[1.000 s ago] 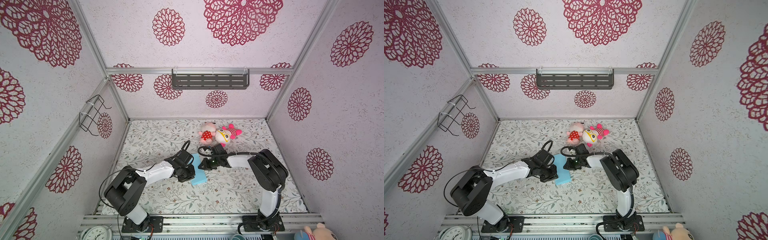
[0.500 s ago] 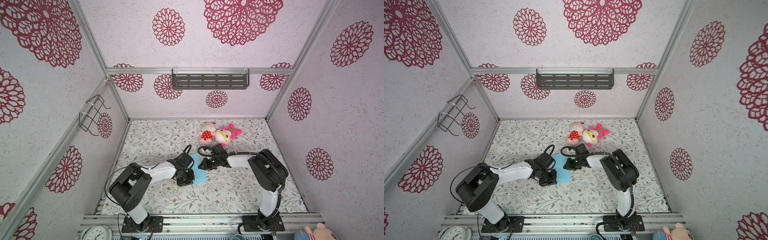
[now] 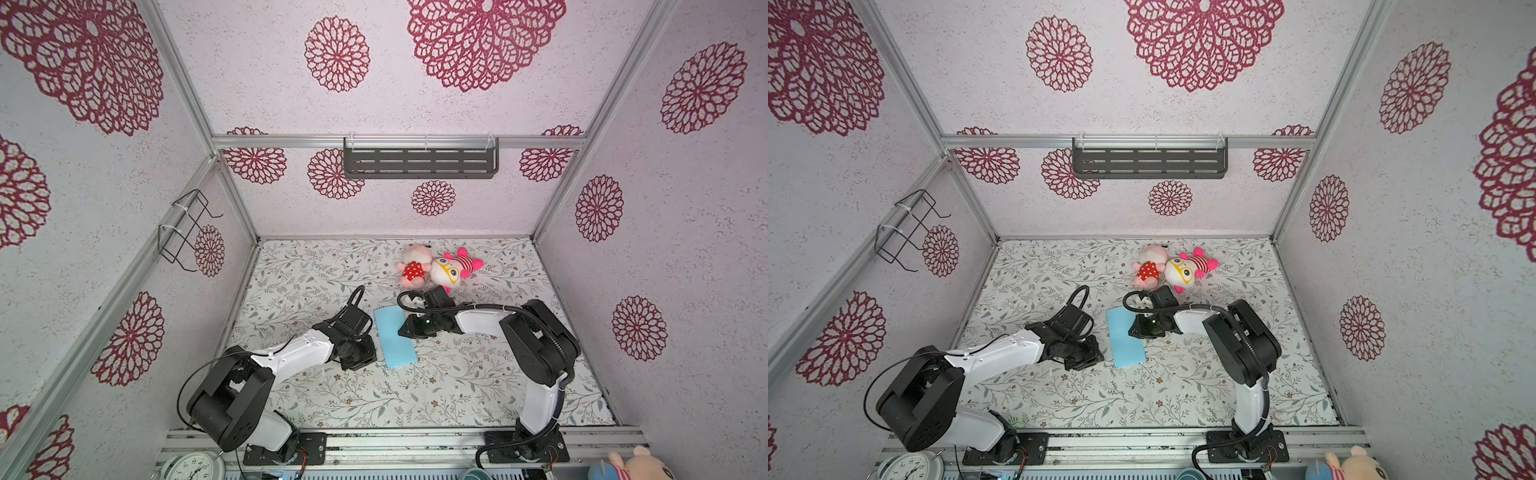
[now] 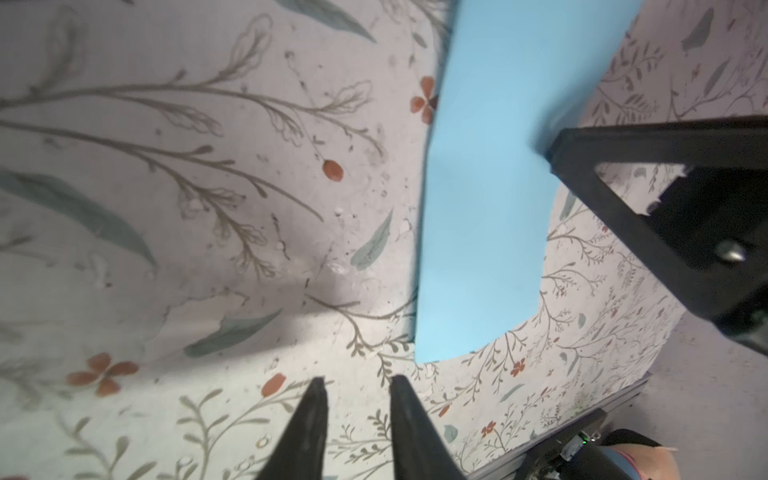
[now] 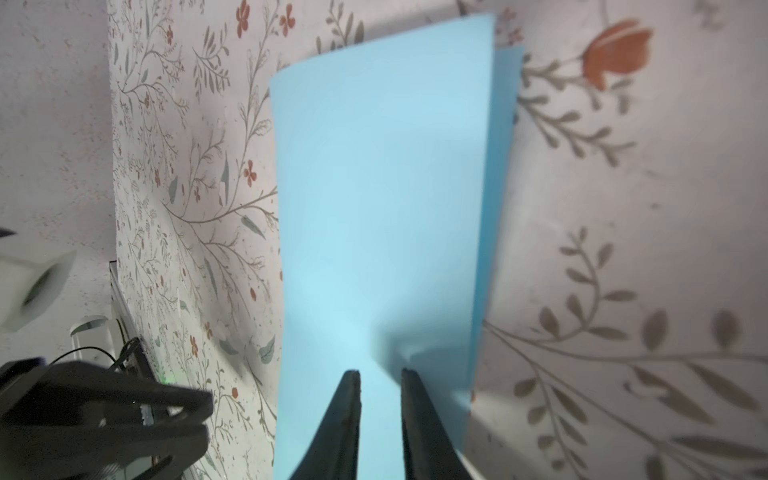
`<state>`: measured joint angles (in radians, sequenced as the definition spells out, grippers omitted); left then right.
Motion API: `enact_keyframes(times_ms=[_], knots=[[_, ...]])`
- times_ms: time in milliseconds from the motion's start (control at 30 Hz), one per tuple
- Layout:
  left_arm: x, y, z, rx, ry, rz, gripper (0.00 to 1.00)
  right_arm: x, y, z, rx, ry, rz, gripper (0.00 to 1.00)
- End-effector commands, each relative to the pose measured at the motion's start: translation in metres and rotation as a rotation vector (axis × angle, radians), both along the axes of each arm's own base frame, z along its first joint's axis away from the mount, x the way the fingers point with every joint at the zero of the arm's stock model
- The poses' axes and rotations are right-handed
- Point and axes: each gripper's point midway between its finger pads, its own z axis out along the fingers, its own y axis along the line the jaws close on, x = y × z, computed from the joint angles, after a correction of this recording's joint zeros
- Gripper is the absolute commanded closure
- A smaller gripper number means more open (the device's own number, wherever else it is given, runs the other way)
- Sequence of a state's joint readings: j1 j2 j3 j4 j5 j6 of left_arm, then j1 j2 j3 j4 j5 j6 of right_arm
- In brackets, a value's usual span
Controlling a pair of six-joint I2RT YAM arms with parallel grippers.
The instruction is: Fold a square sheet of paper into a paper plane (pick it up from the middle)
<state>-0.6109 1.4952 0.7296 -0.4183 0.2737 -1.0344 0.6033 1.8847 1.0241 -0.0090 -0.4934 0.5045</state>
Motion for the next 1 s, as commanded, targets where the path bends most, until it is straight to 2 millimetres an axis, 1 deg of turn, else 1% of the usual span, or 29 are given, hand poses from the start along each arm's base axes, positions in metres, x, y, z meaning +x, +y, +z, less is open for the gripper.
enact_keyframes(times_ms=[0,67,133,200,267,367,400,467,533,633,700,767,867,933,967], knots=[[0.014,-0.012,-0.004,-0.065,-0.019,0.031,0.63,0.016,-0.003,0.034,-0.007,-0.083,-0.018,0.72],[0.017,-0.018,-0.008,-0.079,-0.020,0.018,0.61,0.020,0.003,0.049,0.029,-0.117,-0.011,0.71],[0.023,-0.028,-0.011,-0.111,-0.019,-0.002,0.59,0.023,0.004,0.059,0.051,-0.136,-0.021,0.70],[0.027,-0.037,-0.012,-0.142,-0.015,-0.019,0.58,0.025,0.004,0.068,0.068,-0.160,-0.033,0.70],[0.030,-0.044,-0.012,-0.157,-0.012,-0.035,0.58,0.027,0.000,0.077,0.072,-0.189,-0.061,0.70],[0.033,-0.057,-0.012,-0.183,-0.005,-0.076,0.58,0.031,-0.012,0.087,0.044,-0.238,-0.115,0.70],[0.034,-0.064,-0.011,-0.197,-0.001,-0.097,0.58,0.032,-0.018,0.090,0.032,-0.255,-0.138,0.70],[0.035,-0.082,-0.006,-0.244,0.010,-0.140,0.58,0.033,-0.031,0.093,0.002,-0.283,-0.190,0.70],[0.038,-0.105,0.006,-0.323,-0.005,-0.185,0.57,0.032,-0.045,0.094,-0.025,-0.308,-0.246,0.70],[0.040,-0.128,0.018,-0.396,-0.020,-0.238,0.53,0.026,-0.060,0.091,-0.008,-0.309,-0.332,0.70],[0.040,-0.129,0.016,-0.395,-0.010,-0.240,0.53,0.023,-0.067,0.092,0.016,-0.300,-0.375,0.71],[0.042,-0.120,0.016,-0.378,-0.016,-0.226,0.52,0.020,-0.068,0.098,0.047,-0.300,-0.389,0.71],[0.050,-0.099,0.026,-0.364,-0.057,-0.198,0.52,0.013,-0.064,0.108,0.089,-0.281,-0.388,0.71],[0.061,-0.084,0.038,-0.348,-0.109,-0.173,0.52,0.007,-0.058,0.112,0.111,-0.261,-0.383,0.73],[0.066,-0.077,0.041,-0.333,-0.127,-0.165,0.52,0.004,-0.055,0.114,0.121,-0.256,-0.380,0.73]])
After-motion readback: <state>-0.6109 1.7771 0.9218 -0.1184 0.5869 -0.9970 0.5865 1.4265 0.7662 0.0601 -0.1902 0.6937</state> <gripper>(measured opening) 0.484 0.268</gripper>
